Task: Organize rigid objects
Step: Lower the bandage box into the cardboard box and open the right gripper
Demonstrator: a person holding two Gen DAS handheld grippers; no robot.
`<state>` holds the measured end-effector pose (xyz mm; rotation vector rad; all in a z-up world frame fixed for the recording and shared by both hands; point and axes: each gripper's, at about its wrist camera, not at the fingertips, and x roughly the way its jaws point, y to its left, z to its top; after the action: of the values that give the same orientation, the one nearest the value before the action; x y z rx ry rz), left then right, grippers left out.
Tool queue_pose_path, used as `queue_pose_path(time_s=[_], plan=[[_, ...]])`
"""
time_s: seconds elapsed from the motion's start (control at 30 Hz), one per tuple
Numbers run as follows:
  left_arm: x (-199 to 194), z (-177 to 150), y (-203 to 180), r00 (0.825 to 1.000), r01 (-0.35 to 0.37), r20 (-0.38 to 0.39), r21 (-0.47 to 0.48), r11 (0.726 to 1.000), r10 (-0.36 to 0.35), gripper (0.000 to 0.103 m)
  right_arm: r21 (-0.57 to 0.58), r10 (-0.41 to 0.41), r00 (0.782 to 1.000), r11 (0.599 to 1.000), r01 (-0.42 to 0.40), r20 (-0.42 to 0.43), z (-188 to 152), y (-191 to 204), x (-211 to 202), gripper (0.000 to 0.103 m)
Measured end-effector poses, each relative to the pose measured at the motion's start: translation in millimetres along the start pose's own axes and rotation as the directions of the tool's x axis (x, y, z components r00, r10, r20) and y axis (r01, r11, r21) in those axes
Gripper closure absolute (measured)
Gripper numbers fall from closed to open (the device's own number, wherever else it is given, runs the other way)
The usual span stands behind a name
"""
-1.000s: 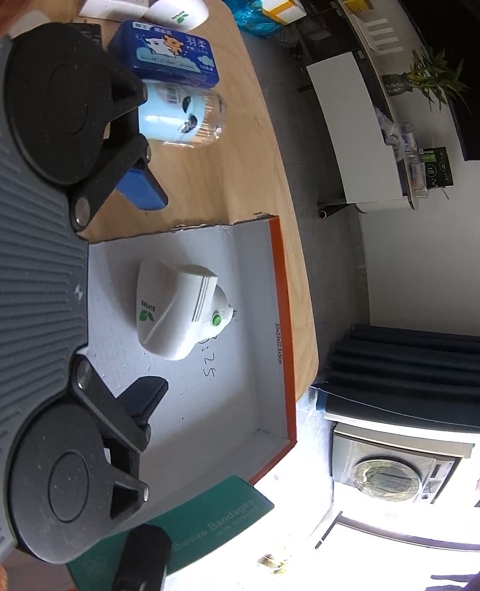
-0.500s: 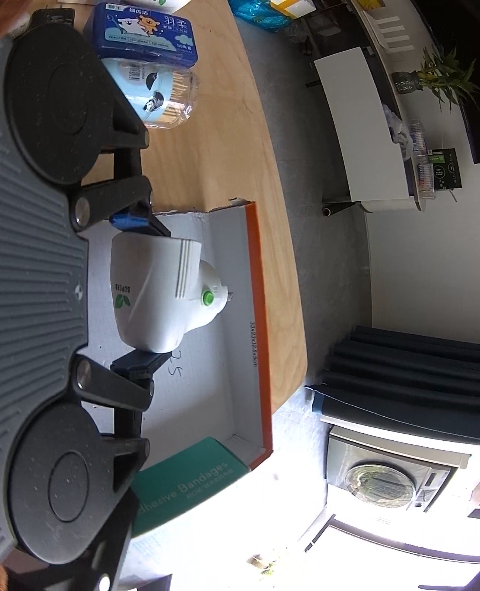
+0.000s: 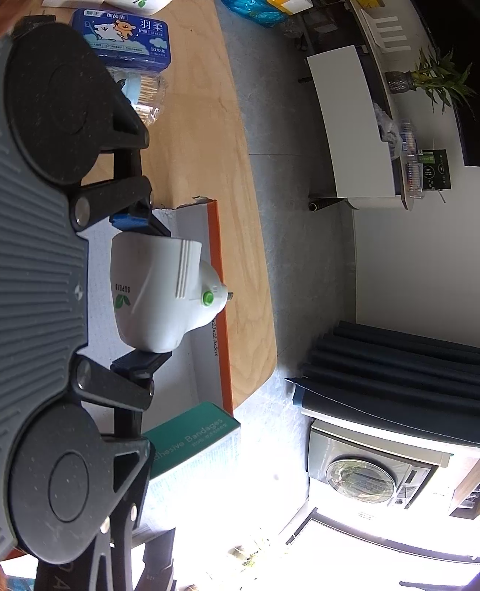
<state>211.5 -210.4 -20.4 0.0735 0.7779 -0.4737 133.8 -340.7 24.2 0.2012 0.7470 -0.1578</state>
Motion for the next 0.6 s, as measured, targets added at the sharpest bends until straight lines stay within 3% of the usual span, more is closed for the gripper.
queue_pose_path(time_s=[0.4, 0.6], plan=[[6.3, 0.4, 5.8, 1.000, 0.007, -0.013, -0.024, 1.000, -0.008, 0.042, -0.009, -0.018, 1.000, 1.000, 0.018, -0.017, 4.9, 2.9, 12.4, 0.019], [10.6, -0.7, 5.7, 1.000, 0.014, -0.026, -0.035, 0.999, -0.015, 0.042, 0.000, -0.014, 0.999, 1.000, 0.014, 0.040, 10.1, -1.5, 8.0, 0.016]])
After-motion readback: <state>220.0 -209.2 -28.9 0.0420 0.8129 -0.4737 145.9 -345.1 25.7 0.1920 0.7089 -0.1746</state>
